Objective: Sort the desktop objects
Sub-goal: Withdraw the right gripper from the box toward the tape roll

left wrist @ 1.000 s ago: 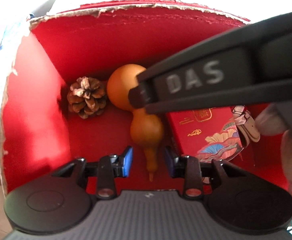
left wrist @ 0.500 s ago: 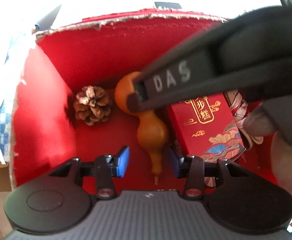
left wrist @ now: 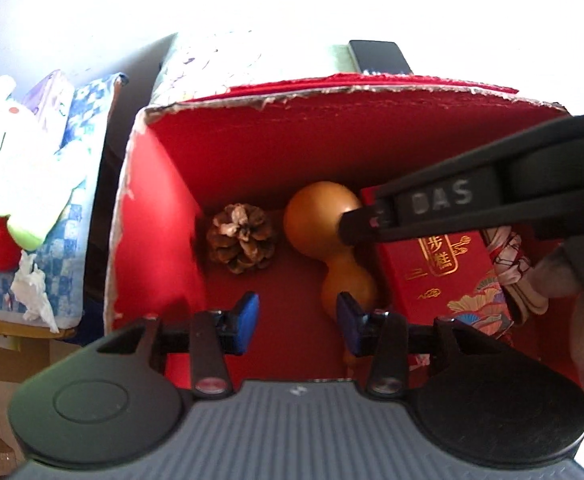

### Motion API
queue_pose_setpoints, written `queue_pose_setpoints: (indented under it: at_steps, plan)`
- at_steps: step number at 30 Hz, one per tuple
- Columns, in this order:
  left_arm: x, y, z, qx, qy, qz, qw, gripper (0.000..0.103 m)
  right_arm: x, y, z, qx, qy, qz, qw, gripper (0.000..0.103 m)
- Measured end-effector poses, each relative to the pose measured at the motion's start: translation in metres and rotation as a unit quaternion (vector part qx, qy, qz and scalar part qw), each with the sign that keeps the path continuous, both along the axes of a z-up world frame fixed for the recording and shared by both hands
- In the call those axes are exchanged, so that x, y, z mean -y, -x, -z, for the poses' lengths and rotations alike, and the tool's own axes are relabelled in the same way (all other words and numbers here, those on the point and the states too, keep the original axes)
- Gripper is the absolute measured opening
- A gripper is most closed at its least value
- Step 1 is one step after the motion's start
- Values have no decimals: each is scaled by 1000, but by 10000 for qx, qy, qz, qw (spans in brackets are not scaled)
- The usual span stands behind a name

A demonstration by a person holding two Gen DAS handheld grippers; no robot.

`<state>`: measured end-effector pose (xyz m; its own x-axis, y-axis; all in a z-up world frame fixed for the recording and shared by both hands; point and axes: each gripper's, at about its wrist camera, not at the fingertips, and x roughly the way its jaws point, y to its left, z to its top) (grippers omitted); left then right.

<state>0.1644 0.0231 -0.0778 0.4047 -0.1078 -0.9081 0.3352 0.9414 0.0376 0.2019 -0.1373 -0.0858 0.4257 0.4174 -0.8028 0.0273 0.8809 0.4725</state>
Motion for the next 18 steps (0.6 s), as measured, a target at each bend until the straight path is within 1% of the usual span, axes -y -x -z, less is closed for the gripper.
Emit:
queue_pose_setpoints:
  at_steps: [3, 4, 5, 8, 12, 18]
  plan:
    - [-7, 4, -5, 16, 44, -110, 9999, 45, 5, 8, -6, 75, -3, 104, 9999, 30]
    - [-10, -2, -7, 28, 51, -146, 9999, 45, 7, 11, -8, 110, -21, 131, 9999, 30]
    - [-15, -9, 2, 46, 52, -176, 9998, 45, 8, 13, -10, 138, -25, 146, 9998, 30]
    - [-14, -8, 2, 125, 30, -230, 9997, 45, 8, 24, -16, 232, 57, 217, 9995, 30]
    - [-13, 2, -4, 285, -23, -271, 9992, 45, 7, 39, -22, 388, 215, 288, 9986, 30]
    - [-13, 18, -17, 493, -6, -356, 9981, 45, 7, 64, -27, 556, 423, 480, 9964, 30]
